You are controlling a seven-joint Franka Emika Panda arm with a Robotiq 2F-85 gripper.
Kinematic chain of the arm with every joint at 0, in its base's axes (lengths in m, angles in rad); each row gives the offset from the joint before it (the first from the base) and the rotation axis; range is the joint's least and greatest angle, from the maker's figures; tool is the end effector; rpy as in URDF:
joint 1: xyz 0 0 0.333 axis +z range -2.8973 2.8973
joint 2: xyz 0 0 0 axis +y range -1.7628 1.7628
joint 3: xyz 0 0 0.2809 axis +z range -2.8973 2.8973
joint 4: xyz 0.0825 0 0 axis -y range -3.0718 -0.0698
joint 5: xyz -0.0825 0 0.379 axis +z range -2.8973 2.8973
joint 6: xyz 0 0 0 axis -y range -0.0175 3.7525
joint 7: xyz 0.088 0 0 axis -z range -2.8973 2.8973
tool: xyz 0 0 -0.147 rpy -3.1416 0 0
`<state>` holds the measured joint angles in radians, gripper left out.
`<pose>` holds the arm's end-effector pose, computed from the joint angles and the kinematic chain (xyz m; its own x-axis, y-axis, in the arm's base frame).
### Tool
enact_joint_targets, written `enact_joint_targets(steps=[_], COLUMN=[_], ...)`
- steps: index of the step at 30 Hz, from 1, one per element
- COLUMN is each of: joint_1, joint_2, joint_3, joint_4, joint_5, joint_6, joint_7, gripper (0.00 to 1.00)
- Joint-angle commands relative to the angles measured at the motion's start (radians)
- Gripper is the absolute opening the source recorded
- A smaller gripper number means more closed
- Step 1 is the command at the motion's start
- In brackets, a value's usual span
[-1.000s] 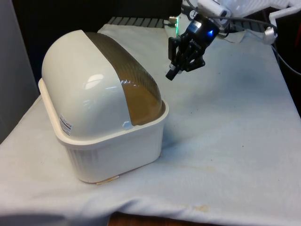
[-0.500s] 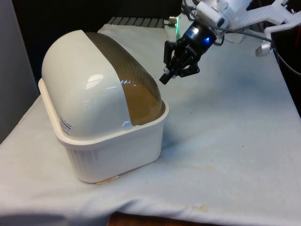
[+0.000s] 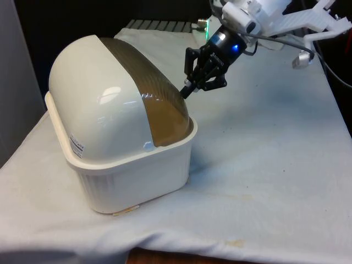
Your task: Open the lid, then close it.
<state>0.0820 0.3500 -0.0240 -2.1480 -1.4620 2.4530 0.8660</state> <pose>0.5673 0.0071 0.1780 0.8699 0.4684 0.1543 0.2118 -0.6375 0.7408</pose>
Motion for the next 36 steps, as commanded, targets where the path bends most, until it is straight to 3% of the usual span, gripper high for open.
enact_joint_targets(steps=[1,4,5,19,23,24,36], joint_1=[0.000,-0.001,-0.001,-0.001,-0.001,-0.001,0.003], joint_2=[0.000,0.000,0.003,0.020,0.017,0.022,-0.003], joint_3=[-0.004,-0.004,-0.010,-0.029,-0.025,-0.029,-0.025], joint_4=[0.004,0.000,0.007,0.025,0.020,0.028,0.020], joint_5=[-0.019,-0.002,-0.025,-0.057,-0.038,-0.059,-0.048], joint_6=[0.003,-0.001,0.002,-0.004,-0.015,-0.015,-0.047], joint_7=[0.016,0.007,0.027,0.087,0.080,0.095,0.108], gripper=[0.00,0.00,0.00,0.00,0.00,0.00,0.00])
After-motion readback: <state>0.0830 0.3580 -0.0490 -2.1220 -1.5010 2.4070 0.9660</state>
